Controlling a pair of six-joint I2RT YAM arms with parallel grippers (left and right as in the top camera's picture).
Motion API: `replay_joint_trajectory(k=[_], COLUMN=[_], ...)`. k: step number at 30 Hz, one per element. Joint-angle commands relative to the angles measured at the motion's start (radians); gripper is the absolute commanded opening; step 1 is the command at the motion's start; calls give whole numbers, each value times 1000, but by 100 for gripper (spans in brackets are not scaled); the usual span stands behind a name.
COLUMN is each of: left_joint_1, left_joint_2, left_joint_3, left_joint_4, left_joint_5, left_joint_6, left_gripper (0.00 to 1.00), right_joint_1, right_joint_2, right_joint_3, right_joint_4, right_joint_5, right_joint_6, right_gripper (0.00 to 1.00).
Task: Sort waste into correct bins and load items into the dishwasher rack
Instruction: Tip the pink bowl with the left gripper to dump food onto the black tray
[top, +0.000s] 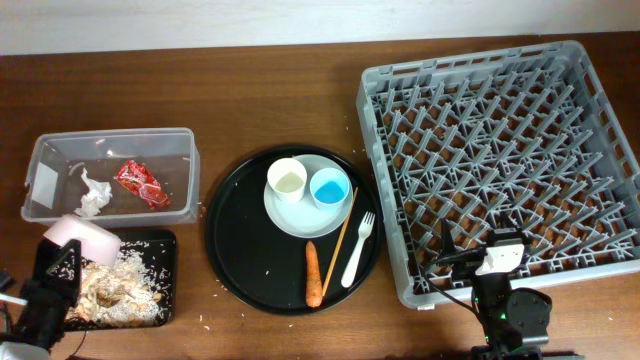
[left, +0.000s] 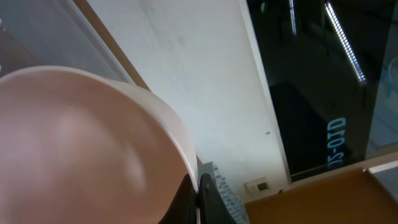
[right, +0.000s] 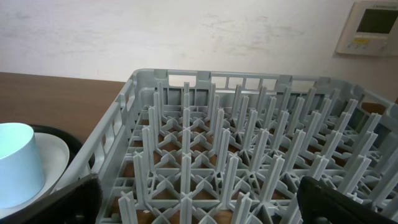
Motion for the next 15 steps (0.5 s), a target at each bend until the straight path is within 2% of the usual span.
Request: replay_joint_trajectory(k=[1,2,3,6,7,9,13,15], left_joint_1=[2,2,2,2,2,2,-3,-5], left_joint_2=[5,4,2,2,2,-1,0,0], left_joint_3=[5,5,6,5,5,5,5,5], left_joint_4=[21,0,-25,54,32,21,34,16], left_joint_5=[8,20,31,-1,-2,29,-55,14], left_joint_6=[40,-1,51,63,32,60,15,37], left_gripper=[0,0,0,0,0,0,0,1], right_joint_1=[5,5,5,5,5,5,5,5], right_joint_2=[-6,-6,-6,-6,-6,-6,-6,-6], right_joint_3=[-5,-5,-5,-5,-5,-5,-5,-5], right_joint_4=[-5,-5,-5,-5,-5,-5,-5,-5], right_joint_5=[5,5,5,5,5,5,5,5], right_joint_6=[6,6,6,6,6,6,6,6], right_gripper=[99,99,99,99,99,99,99,99])
